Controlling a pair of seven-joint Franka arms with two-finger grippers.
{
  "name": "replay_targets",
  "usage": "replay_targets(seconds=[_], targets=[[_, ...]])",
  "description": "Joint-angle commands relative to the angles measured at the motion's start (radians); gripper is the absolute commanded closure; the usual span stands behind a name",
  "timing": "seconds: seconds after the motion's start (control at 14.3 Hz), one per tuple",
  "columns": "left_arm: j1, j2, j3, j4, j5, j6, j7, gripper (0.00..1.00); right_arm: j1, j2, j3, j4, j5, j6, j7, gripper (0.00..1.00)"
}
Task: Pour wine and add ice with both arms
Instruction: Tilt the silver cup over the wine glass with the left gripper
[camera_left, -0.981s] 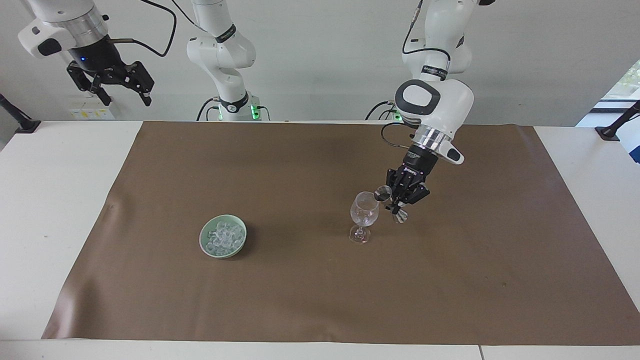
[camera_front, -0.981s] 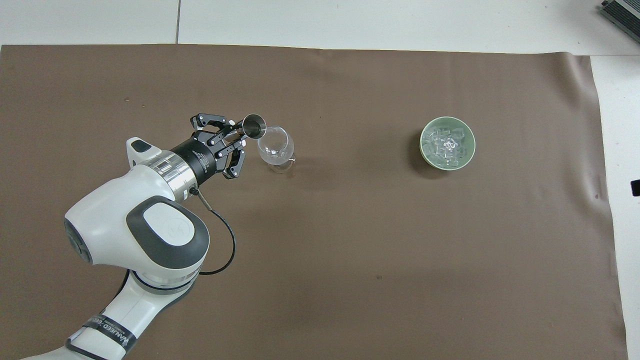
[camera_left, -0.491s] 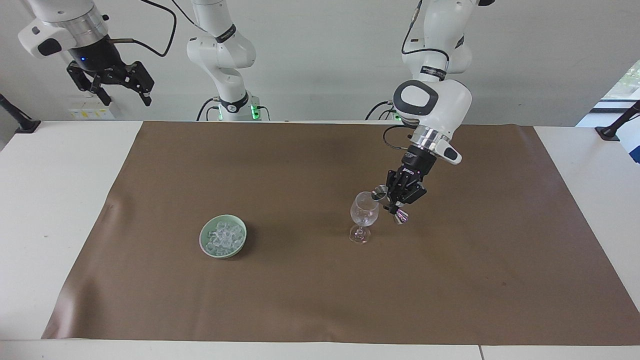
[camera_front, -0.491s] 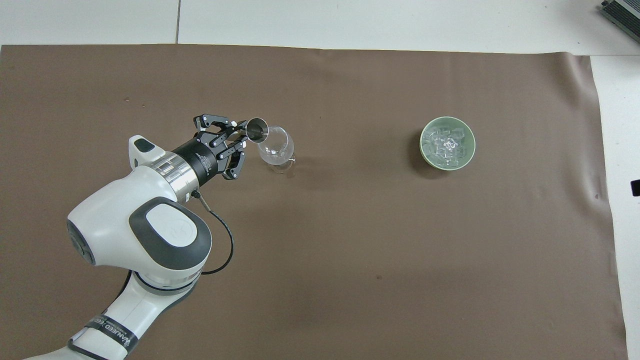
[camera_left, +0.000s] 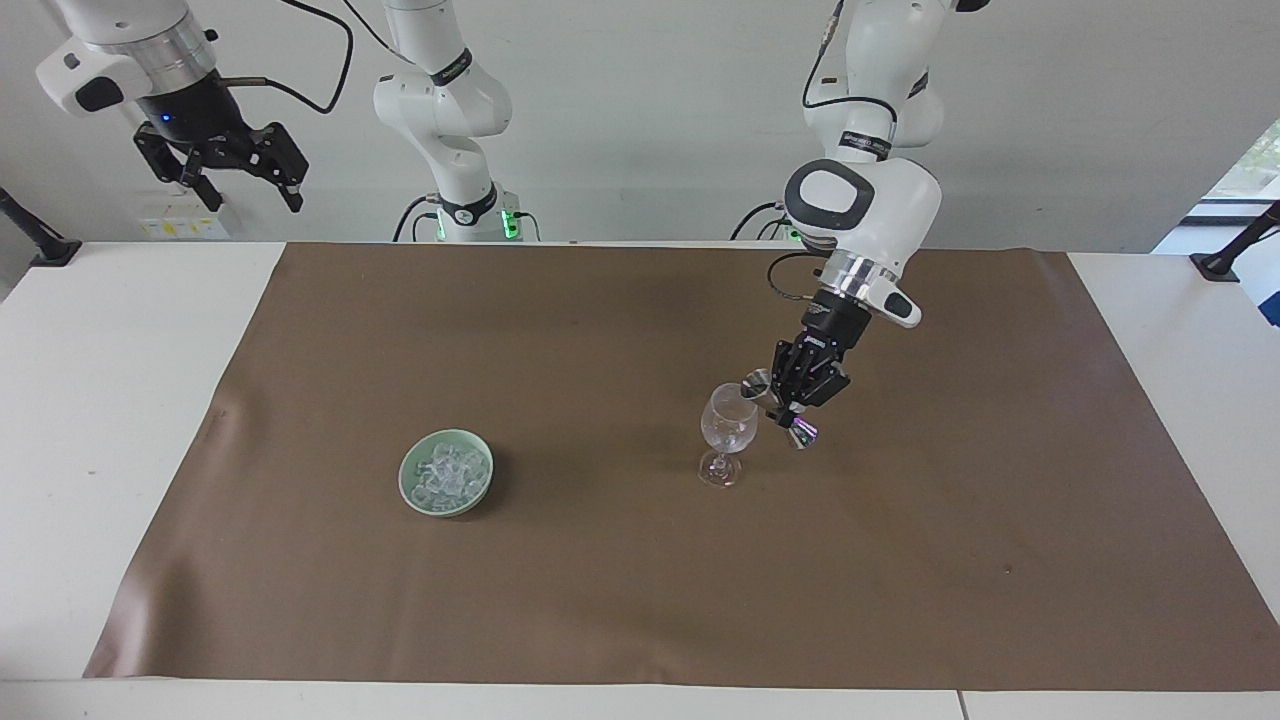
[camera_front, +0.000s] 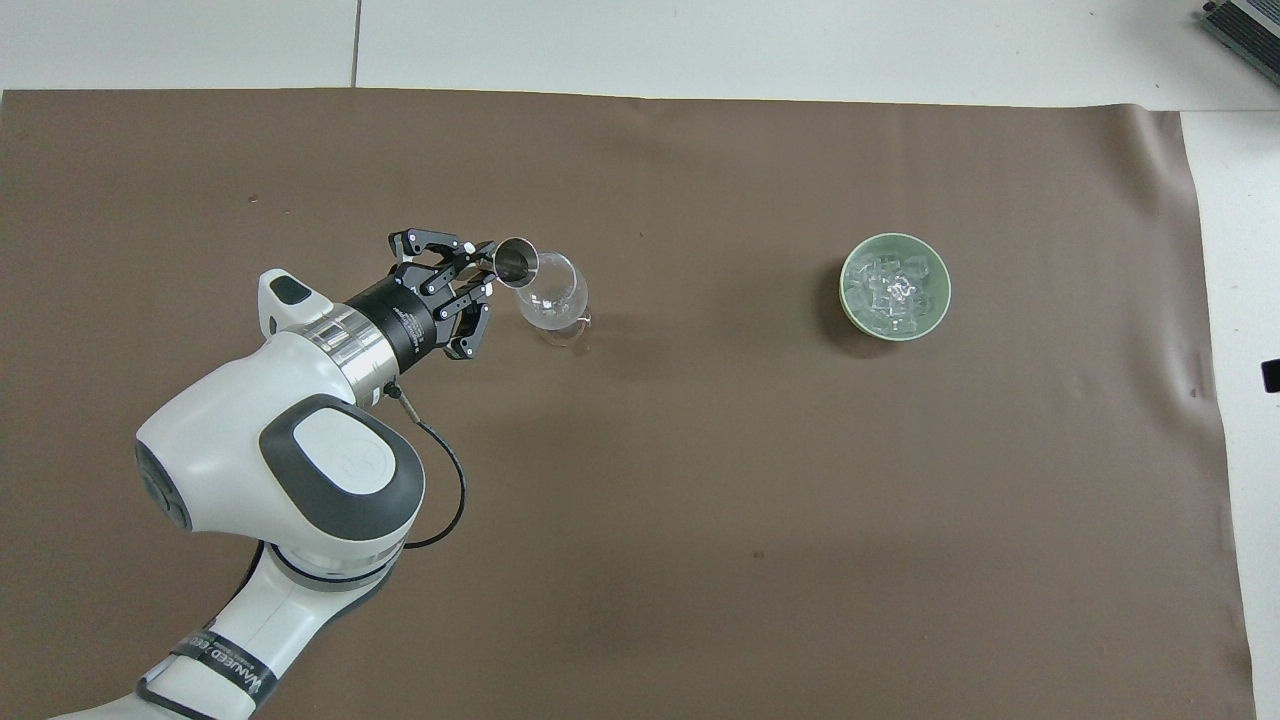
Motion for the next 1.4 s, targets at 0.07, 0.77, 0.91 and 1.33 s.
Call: replay_targets(seconds=[0.07, 0.77, 0.91, 1.33], targets=[[-0.019, -0.006, 0.011, -0.011, 0.012, 0.040, 0.036, 1.00, -0.004, -0.025, 0.004, -0.032, 0.012, 0.011, 0.013, 0.00], [-0.046, 0.000, 0.013, -0.006, 0.012, 0.104, 0.098, 1.00, -0.005, -0.027, 0.004, -0.032, 0.012, 0.011, 0.013, 0.00], [-0.048, 0.000, 0.011, -0.006, 0.012, 0.113, 0.118, 1.00, -0.004, -0.027, 0.002, -0.032, 0.012, 0.011, 0.013, 0.00], [-0.062, 0.002, 0.011, -0.006, 0.012, 0.141, 0.168, 1.00, -0.005, -0.025, 0.002, -0.032, 0.012, 0.011, 0.013, 0.00]])
